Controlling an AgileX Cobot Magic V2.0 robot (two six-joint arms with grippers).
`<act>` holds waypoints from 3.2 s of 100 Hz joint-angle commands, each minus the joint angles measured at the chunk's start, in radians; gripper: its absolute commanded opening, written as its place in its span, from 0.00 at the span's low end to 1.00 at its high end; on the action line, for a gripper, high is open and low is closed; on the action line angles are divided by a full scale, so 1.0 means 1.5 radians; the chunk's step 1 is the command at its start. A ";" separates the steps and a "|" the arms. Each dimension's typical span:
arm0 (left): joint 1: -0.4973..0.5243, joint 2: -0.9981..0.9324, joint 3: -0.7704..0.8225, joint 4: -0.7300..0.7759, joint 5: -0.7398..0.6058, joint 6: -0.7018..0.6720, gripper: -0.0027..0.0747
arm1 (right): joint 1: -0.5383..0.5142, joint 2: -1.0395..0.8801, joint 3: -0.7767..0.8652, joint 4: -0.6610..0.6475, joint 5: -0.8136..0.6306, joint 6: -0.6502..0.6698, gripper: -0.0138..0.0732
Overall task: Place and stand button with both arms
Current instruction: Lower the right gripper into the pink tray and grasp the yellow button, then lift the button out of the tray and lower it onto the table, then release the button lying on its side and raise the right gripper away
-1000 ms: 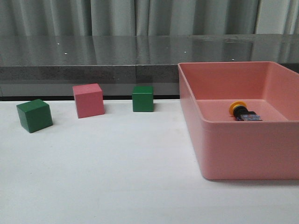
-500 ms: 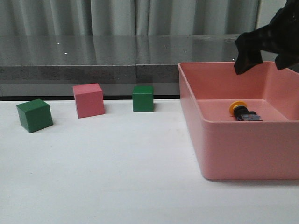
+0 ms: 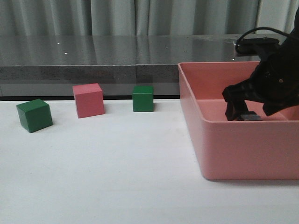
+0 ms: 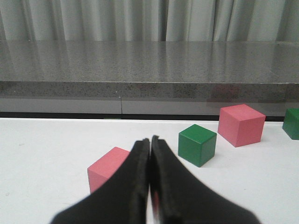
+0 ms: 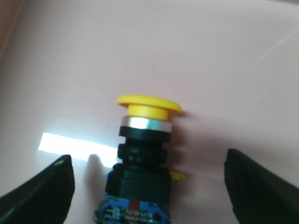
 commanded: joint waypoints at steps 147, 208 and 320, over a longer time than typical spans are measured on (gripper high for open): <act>0.002 -0.020 0.030 -0.005 -0.049 -0.004 0.01 | 0.354 0.153 -0.383 0.261 0.333 -0.732 0.21; 0.002 -0.020 0.030 -0.005 -0.049 -0.004 0.01 | 0.354 0.119 -0.384 0.261 0.285 -0.720 0.89; 0.002 -0.020 0.030 -0.005 -0.130 -0.004 0.01 | -0.161 -0.349 -0.148 0.211 0.366 -0.268 0.57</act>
